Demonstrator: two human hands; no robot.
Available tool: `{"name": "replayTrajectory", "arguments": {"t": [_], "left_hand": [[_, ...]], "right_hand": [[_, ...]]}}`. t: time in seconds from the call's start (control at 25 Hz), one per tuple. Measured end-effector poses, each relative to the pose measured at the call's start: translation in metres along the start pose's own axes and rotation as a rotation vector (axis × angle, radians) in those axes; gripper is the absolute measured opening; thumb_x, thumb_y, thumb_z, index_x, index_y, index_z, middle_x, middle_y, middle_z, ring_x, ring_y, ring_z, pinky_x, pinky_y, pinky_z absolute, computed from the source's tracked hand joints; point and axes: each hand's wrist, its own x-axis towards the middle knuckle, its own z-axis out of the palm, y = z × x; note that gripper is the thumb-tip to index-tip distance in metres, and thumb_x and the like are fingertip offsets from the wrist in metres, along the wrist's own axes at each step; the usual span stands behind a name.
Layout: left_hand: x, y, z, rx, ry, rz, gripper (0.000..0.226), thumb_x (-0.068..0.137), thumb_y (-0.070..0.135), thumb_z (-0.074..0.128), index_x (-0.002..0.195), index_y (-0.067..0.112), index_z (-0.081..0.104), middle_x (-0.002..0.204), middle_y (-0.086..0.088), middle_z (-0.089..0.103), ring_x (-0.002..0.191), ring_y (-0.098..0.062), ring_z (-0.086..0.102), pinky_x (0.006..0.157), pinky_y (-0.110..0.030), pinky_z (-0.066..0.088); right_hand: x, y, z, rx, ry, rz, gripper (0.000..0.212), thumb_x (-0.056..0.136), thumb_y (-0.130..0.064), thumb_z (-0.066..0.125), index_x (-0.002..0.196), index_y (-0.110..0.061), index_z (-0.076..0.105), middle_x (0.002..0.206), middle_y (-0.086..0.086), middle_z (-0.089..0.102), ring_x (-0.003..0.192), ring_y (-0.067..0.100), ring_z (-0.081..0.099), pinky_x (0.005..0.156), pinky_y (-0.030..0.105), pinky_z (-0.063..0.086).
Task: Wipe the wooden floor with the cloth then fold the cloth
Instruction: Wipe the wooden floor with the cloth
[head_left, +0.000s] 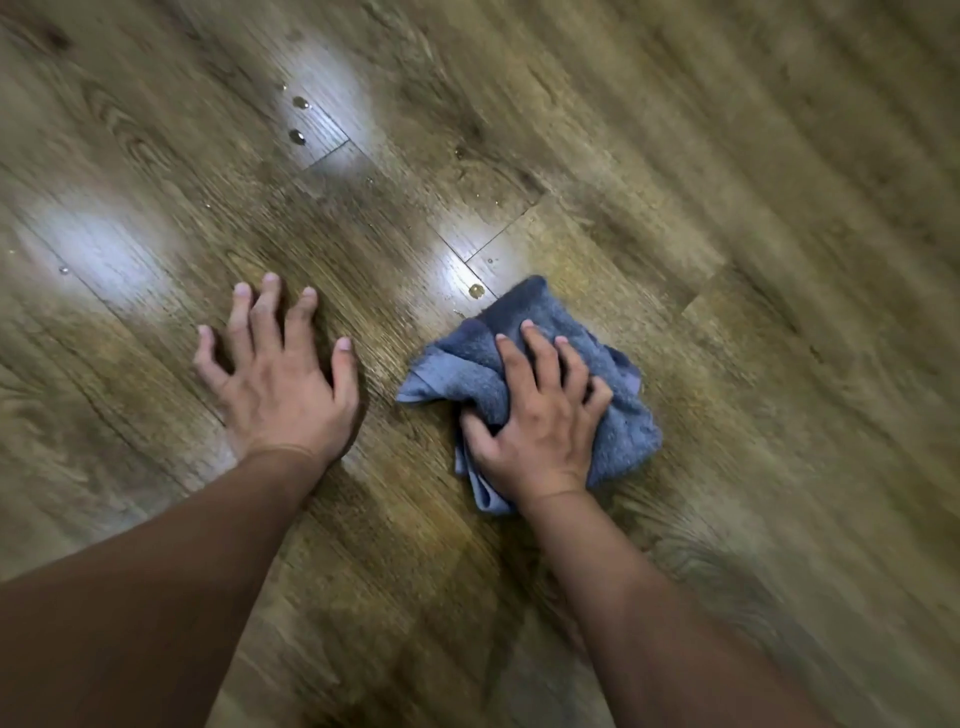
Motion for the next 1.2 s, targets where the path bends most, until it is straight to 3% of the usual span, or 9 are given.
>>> {"name": "replayTrajectory", "arguments": {"t": [0.16,0.36,0.56,0.84,1.2], "left_hand": [[0.000,0.000,0.000,-0.002,0.008,0.012,0.058,0.093,0.048,0.041,0.143,0.020,0.048,0.161,-0.006,0.032,0.153,-0.025,0.017,0.118,-0.060,0.011],[0.001,-0.002,0.005,0.046,0.030,0.005,0.057,0.092,0.048,0.044,0.143,0.022,0.049,0.161,-0.005,0.033,0.153,-0.024,0.019,0.119,-0.057,0.011],[0.002,-0.001,0.005,0.093,0.016,0.008,0.058,0.093,0.049,0.041,0.144,0.022,0.048,0.161,-0.005,0.033,0.154,-0.025,0.019,0.118,-0.057,0.012],[0.002,0.002,0.003,0.095,0.013,0.005,0.057,0.093,0.047,0.041,0.143,0.020,0.049,0.161,-0.005,0.033,0.153,-0.025,0.019,0.118,-0.058,0.013],[0.003,0.000,0.005,0.089,0.044,0.010,0.059,0.091,0.046,0.044,0.143,0.020,0.050,0.160,-0.007,0.036,0.152,-0.027,0.023,0.117,-0.056,0.014]], "right_hand": [[0.062,0.020,-0.001,-0.030,-0.023,-0.122,0.079,0.069,-0.067,0.047,0.139,-0.032,0.050,0.151,-0.006,0.043,0.133,0.029,0.037,0.099,0.052,0.028],[0.198,0.031,0.008,-0.016,0.184,0.122,0.060,0.077,-0.063,0.043,0.123,-0.027,0.055,0.141,-0.003,0.051,0.125,0.032,0.044,0.096,0.053,0.028],[0.251,0.036,0.006,-0.029,0.181,0.167,0.064,0.078,-0.062,0.040,0.128,-0.023,0.051,0.141,0.000,0.050,0.127,0.034,0.042,0.102,0.058,0.024],[0.208,0.025,-0.002,-0.024,0.077,0.030,0.064,0.078,-0.060,0.048,0.133,-0.026,0.051,0.151,-0.005,0.045,0.125,0.034,0.042,0.098,0.052,0.028],[-0.021,-0.015,-0.005,-0.025,-0.106,-0.280,0.083,0.067,-0.062,0.054,0.142,-0.027,0.048,0.157,-0.004,0.039,0.130,0.029,0.043,0.095,0.046,0.029]]}}
